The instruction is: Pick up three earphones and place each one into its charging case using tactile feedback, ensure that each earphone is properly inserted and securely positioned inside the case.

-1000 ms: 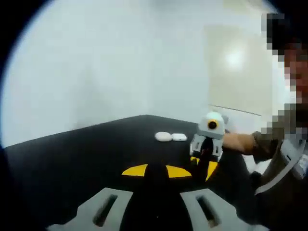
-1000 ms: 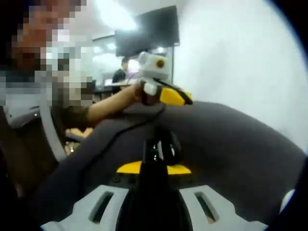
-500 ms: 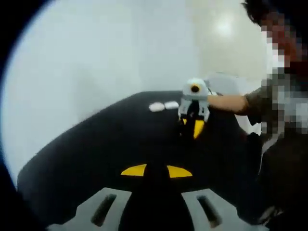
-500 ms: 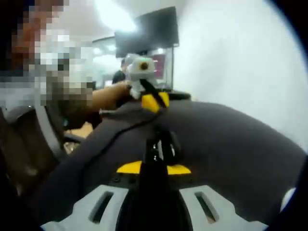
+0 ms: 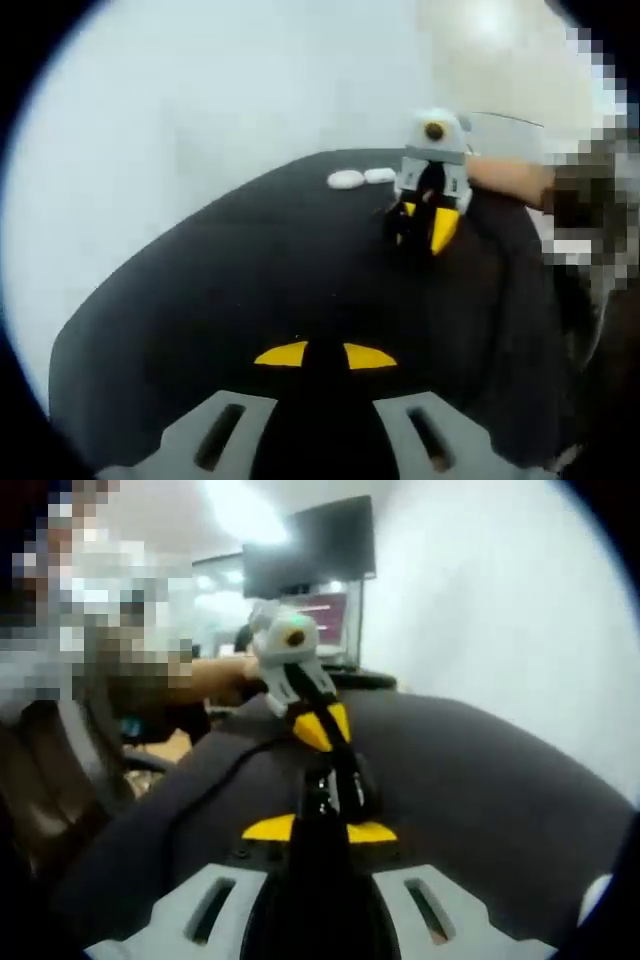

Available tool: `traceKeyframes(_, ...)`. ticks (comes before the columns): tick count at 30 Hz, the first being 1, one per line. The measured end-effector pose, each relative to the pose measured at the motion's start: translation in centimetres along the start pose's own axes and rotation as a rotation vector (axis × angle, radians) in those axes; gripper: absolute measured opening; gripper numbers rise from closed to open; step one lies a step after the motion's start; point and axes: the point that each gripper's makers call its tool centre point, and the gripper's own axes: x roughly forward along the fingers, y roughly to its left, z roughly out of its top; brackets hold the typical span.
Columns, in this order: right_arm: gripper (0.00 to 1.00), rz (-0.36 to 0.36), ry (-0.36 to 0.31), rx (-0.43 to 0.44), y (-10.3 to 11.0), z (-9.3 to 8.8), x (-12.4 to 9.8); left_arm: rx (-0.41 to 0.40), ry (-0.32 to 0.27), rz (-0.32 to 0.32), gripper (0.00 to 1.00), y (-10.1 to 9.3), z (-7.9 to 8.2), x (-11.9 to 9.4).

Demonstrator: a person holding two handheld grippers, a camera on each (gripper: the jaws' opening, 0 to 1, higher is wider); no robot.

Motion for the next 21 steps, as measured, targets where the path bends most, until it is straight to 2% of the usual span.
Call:
traceKeyframes(2, 0.18, 0.000, 0.001, -0.001, -0.1, 0.0, 0.0, -0.043, -0.005, 0.049, 0.09, 0.6, 0.4, 0.5)
traceKeyframes(4, 0.18, 0.000, 0.001, -0.003, -0.1, 0.0, 0.0, -0.125, -0.033, 0.084, 0.09, 1.3, 1.2, 1.0)
traceKeyframes(8, 0.18, 0.000, 0.002, -0.007, -0.1, 0.0, 0.1, -0.332, -0.070, 0.080, 0.09, 1.7, 2.5, 1.9)
traceKeyframes(10, 0.18, -0.001, 0.002, -0.007, 0.0, 0.0, 0.1, -0.420, -0.049, 0.084, 0.09, 2.0, 2.4, 2.4)
traceKeyframes(13, 0.18, -0.001, 0.003, -0.008, 0.1, 0.1, 0.2, -0.416, -0.035, 0.083, 0.10, 2.2, 2.4, 3.2)
traceKeyframes(15, 0.18, 0.000, 0.003, -0.009, 0.1, 0.1, 0.2, -0.415, -0.029, -0.039, 0.12, 0.2, 2.7, 3.3)
traceKeyframes(16, 0.18, 0.000, 0.003, -0.007, 0.1, 0.1, 0.2, -0.433, -0.047, -0.030, 0.14, 0.7, 3.2, 2.8)
traceKeyframes(18, 0.18, 0.002, 0.003, -0.007, 0.2, 0.1, 0.3, -0.380, -0.107, 0.009, 0.13, 2.4, 4.7, 1.0)
traceKeyframes(21, 0.18, 0.004, 0.003, -0.006, 0.3, 0.1, 0.3, -0.378, -0.111, 0.007, 0.08, 4.1, 5.6, -0.6)
